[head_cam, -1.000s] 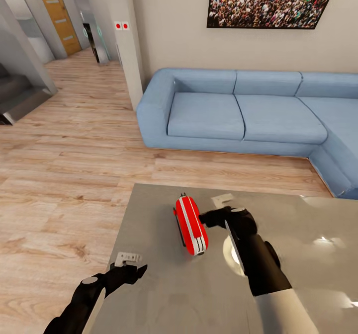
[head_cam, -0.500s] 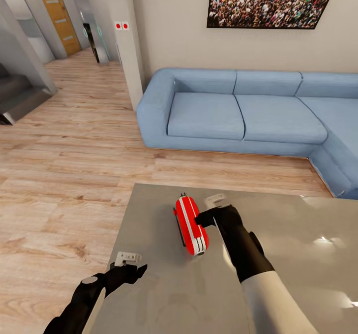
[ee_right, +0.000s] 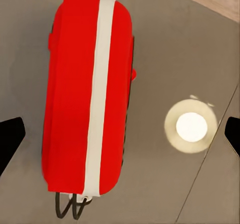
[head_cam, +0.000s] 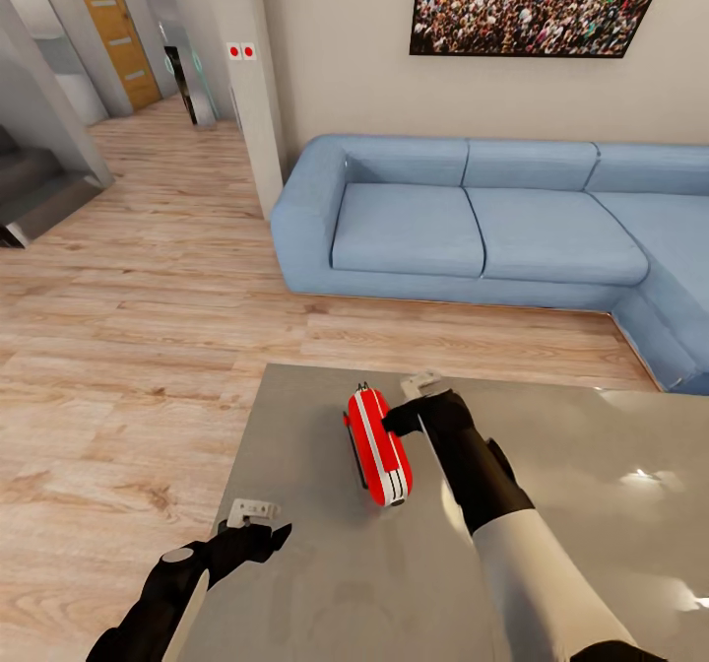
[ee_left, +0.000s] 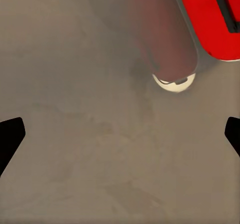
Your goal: Turn on the radio receiver that's on the table in the living room.
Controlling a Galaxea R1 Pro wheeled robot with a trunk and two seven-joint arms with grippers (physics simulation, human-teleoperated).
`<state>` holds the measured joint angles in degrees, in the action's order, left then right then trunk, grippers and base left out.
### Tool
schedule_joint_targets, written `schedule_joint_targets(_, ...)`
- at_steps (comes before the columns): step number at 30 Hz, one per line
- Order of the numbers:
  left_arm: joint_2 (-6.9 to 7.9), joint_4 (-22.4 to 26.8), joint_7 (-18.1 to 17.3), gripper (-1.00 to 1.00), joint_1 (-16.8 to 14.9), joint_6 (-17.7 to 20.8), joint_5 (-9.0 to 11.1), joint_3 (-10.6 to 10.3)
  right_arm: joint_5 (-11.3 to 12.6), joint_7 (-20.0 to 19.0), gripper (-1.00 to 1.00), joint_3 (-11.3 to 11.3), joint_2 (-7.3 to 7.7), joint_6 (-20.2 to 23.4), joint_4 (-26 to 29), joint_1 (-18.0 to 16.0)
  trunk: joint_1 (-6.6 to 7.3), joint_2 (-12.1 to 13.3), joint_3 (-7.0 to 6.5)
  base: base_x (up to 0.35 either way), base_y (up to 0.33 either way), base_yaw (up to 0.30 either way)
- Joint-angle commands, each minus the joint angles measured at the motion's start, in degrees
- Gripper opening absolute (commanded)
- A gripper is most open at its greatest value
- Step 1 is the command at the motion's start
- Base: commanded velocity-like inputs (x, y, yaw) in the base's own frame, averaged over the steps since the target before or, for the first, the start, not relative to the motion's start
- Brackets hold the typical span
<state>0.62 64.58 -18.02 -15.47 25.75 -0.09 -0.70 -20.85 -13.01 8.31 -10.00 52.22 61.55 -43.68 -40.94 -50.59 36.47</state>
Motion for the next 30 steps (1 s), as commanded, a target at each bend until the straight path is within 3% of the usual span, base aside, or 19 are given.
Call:
schedule_joint_targets(1,0.00,0.01,0.00,1.00,0.00,0.00,0.00,0.00,0.04,0.00,1.00,-0.01,0.00,-0.25,-0.46,-0.36,0.00,0.00,0.00,0.000,0.000,0.000)
schedule_joint_targets(4,0.00,-0.02,0.00,1.00,0.00,0.00,0.00,0.00,0.33,-0.04,1.00,-0.05,0.00,-2.20,-4.04,-2.88,0.00,0.00,0.00,0.000,0.000,0.000)
schedule_joint_targets(12,0.00,0.00,0.00,1.00,0.00,0.00,0.00,0.00,0.51,-0.07,1.00,-0.08,0.00,-5.00,-8.50,-4.71,0.00,0.00,0.00,0.000,0.000,0.000)
schedule_joint_targets(16,0.00,-0.03,0.00,1.00,0.00,0.00,0.00,0.00,2.25,-0.09,1.00,-0.29,0.00,-9.25,-15.77,-7.55,0.00,0.00,0.00,0.000,0.000,0.000)
schedule_joint_targets(30,0.00,0.02,0.00,1.00,0.00,0.00,0.00,0.01,4.02,-0.09,1.00,-0.39,0.00,-11.16,-17.80,-8.06,0.00,0.00,0.00,0.000,0.000,0.000)
